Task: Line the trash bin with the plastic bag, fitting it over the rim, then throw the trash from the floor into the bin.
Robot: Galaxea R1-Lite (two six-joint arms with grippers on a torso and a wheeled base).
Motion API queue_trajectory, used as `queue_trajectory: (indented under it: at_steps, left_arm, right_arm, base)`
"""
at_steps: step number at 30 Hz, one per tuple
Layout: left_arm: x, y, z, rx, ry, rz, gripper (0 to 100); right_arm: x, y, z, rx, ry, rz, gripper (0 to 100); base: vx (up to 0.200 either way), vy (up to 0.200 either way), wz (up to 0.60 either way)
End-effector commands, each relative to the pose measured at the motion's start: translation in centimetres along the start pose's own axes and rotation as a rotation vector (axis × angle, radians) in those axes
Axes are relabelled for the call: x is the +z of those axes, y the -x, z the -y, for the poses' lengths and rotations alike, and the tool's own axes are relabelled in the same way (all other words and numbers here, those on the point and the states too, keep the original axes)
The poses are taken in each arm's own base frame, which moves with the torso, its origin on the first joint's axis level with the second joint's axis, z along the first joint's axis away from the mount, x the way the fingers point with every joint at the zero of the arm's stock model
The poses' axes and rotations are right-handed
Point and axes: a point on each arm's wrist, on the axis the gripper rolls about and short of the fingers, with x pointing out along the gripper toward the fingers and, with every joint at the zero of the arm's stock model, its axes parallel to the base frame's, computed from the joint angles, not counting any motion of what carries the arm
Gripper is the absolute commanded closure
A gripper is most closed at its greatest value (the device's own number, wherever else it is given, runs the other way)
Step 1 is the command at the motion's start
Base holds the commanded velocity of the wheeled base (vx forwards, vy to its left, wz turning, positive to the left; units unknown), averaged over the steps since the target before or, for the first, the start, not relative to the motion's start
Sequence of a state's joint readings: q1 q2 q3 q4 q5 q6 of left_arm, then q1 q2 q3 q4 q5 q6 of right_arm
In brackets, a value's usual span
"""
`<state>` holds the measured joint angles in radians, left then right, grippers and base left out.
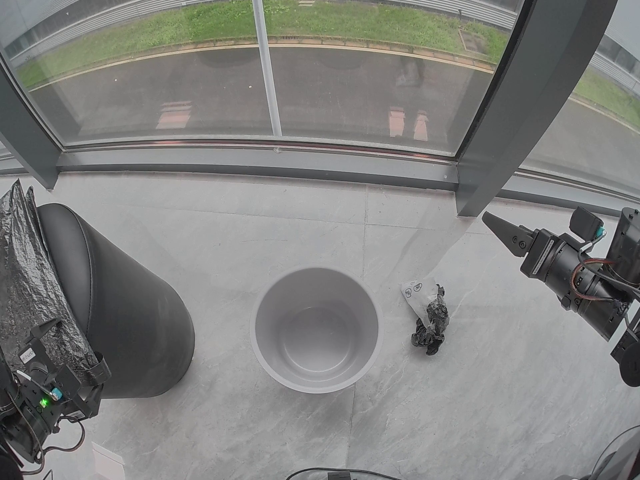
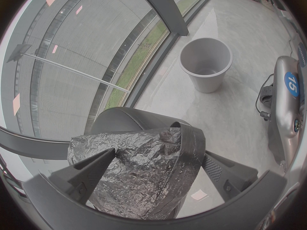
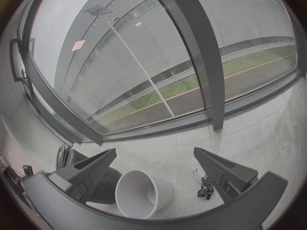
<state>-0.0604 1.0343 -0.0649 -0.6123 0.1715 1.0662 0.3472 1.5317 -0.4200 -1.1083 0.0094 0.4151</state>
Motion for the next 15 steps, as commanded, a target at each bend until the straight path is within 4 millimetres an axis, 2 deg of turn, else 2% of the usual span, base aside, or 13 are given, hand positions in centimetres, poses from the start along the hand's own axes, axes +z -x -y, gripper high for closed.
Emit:
queue_trajectory:
  at_steps: [1, 15]
  left_arm:
    - [-0.07, -0.27, 0.20, -0.016, 0.003, -0.012, 0]
    - [0.34, -0.13, -0.52, 0.019, 0.017, 0.011, 0]
  right_arm:
    - [-0.27, -0.21, 0.17, -0.007, -0.001, -0.010, 0]
    - [-0.44, -0.40, 0.37, -0.013, -0.001, -0.017, 0]
  base:
    - [0.000, 0.000, 0.00]
    - [0.000, 0.000, 0.00]
